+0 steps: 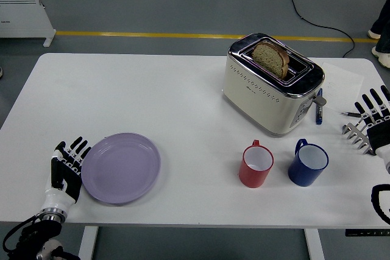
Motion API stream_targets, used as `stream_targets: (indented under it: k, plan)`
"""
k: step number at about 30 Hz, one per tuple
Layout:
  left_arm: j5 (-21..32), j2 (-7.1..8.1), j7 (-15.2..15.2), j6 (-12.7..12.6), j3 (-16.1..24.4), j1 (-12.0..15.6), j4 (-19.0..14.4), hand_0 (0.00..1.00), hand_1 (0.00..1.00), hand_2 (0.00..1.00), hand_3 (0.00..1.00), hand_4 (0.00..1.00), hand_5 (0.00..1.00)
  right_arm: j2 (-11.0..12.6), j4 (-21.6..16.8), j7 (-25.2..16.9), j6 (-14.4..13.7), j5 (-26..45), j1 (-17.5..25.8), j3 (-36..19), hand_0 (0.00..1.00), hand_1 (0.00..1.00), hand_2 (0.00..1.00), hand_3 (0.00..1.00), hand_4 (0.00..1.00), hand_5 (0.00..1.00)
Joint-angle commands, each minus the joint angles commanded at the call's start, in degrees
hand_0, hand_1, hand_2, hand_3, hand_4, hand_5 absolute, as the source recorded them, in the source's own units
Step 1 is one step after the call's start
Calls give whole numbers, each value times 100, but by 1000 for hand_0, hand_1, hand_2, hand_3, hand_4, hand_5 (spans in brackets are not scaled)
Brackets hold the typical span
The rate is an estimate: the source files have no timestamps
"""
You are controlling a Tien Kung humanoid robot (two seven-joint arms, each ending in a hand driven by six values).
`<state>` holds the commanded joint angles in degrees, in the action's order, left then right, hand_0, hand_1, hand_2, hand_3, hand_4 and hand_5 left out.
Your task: Push plate across desktop,pick up the break from the machine,place the break in the plate
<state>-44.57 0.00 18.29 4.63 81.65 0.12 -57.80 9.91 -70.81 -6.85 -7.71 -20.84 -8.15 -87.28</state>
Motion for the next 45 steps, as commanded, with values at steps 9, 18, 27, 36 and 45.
stream_targets:
  k: [9, 18, 27, 36, 45]
  plan:
    - [60, 0, -67, 133, -289, -37, -16, 807, 839, 867, 789, 585, 998, -15, 8, -2, 3, 1, -11, 26, 754, 723, 710, 726, 486, 549]
    - [150, 0, -114, 267, -463, -116, -5, 774, 813, 836, 778, 580, 998, -20, 15, -2, 3, 2, -10, 31, 754, 722, 711, 725, 485, 549]
    - [160, 0, -296, 477, -667, -261, 62, 764, 803, 828, 770, 578, 998, -26, 14, -4, 3, 3, -21, 29, 754, 722, 711, 725, 486, 551]
    - [167, 0, -389, 579, -909, -389, 163, 757, 796, 823, 767, 577, 998, -26, 8, -8, 0, 1, -13, 8, 754, 722, 708, 724, 484, 550]
    - [188, 0, -355, 589, -1062, -467, 148, 755, 795, 822, 763, 578, 998, -36, -4, -8, 5, -16, -9, 33, 754, 722, 710, 724, 484, 549]
